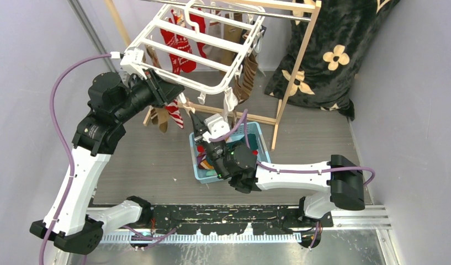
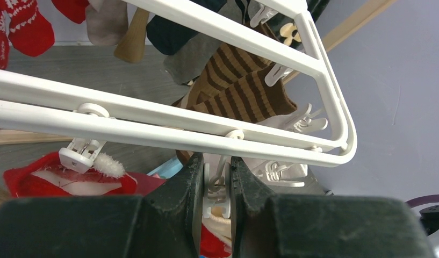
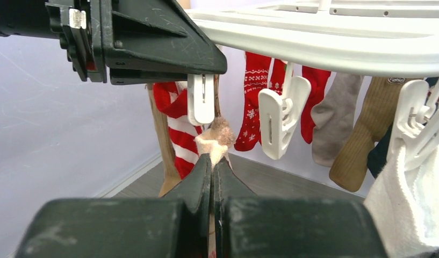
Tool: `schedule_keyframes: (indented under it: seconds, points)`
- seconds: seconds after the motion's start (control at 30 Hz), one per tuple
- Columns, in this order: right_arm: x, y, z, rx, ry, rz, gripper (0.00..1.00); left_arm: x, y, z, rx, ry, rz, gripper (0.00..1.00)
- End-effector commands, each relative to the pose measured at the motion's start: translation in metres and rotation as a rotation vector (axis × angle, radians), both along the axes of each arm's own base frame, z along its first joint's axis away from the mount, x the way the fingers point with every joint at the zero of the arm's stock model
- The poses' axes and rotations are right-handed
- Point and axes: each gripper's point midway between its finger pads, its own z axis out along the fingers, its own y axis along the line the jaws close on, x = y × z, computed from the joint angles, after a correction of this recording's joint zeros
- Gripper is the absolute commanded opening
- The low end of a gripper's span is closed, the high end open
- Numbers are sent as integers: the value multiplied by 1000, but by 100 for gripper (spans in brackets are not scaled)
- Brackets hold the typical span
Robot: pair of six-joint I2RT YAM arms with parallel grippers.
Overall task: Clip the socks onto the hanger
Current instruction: Clamp the sock onto the hanger.
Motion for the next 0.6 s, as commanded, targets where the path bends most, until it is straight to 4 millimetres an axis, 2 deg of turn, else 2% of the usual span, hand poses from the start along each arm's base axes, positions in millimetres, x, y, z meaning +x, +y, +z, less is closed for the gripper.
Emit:
schedule_keyframes:
  seconds: [0.0, 0.23, 0.57]
  points:
    - [-9, -10, 45, 120, -32, 39, 1, -9, -3, -6, -3, 36, -33, 0]
    - [0, -20, 43, 168, -30, -51, 1, -7, 3, -4, -32, 46, 19, 0]
    - [-1, -8, 45, 164, -54, -38, 1, 6, 12, -4, -69, 79, 114, 0]
